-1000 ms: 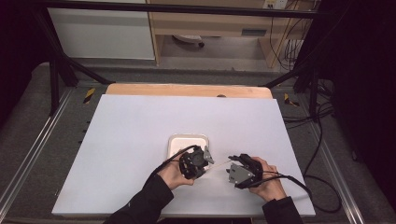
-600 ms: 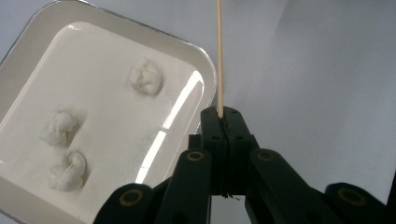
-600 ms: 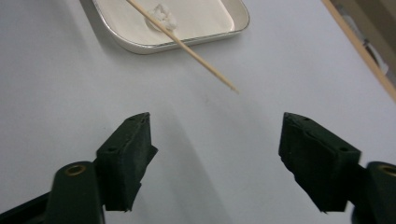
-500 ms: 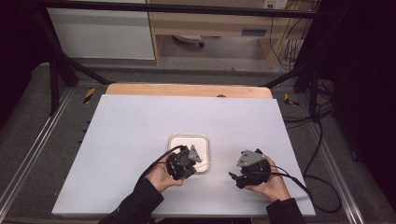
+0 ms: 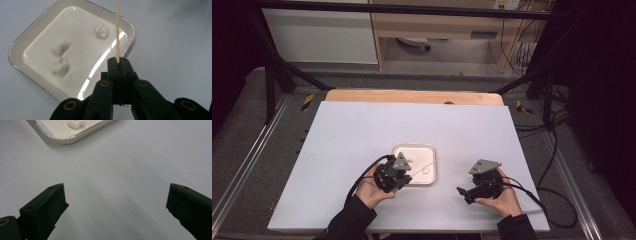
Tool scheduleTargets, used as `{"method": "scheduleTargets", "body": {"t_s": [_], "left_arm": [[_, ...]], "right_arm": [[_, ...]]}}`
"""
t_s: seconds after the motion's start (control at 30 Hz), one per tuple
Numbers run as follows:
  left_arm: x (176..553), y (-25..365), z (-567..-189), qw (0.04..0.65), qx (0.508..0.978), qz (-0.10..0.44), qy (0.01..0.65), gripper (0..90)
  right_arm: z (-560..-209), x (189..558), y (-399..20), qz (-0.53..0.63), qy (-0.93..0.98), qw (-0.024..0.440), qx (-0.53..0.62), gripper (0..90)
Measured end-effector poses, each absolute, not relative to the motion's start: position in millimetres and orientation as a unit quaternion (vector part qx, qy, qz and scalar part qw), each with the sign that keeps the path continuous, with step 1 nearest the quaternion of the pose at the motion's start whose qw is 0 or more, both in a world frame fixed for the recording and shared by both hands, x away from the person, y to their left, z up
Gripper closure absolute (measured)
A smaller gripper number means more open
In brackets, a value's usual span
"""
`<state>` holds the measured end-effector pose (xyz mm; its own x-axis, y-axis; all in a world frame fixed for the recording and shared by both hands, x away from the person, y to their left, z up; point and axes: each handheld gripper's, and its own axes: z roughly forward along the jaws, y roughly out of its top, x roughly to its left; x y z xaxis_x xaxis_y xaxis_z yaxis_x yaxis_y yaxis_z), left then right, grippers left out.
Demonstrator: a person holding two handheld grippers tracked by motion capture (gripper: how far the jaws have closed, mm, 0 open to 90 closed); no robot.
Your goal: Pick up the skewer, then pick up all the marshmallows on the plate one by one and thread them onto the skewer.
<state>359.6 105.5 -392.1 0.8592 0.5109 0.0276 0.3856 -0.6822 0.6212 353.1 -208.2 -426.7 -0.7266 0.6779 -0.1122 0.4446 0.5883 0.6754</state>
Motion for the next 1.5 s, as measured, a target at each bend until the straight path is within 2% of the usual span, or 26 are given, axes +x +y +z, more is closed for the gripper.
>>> {"method": "scheduleTargets", "body": {"t_s": [0.73, 1.17, 1.5], "left_arm": [[341, 176, -403, 0.389, 0.853, 0.13, 0.323, 88.7], [333, 205, -409, 0.414, 0.831, 0.141, 0.343, 88.7], [326, 213, -415, 0.419, 0.828, 0.143, 0.343, 88.7]], "right_arm": [[-418, 360, -193, 0.367, 0.845, 0.159, 0.355, 0.8], [-414, 370, -177, 0.378, 0.834, 0.161, 0.368, 0.8], [-412, 383, -154, 0.393, 0.827, 0.156, 0.37, 0.8]]}}
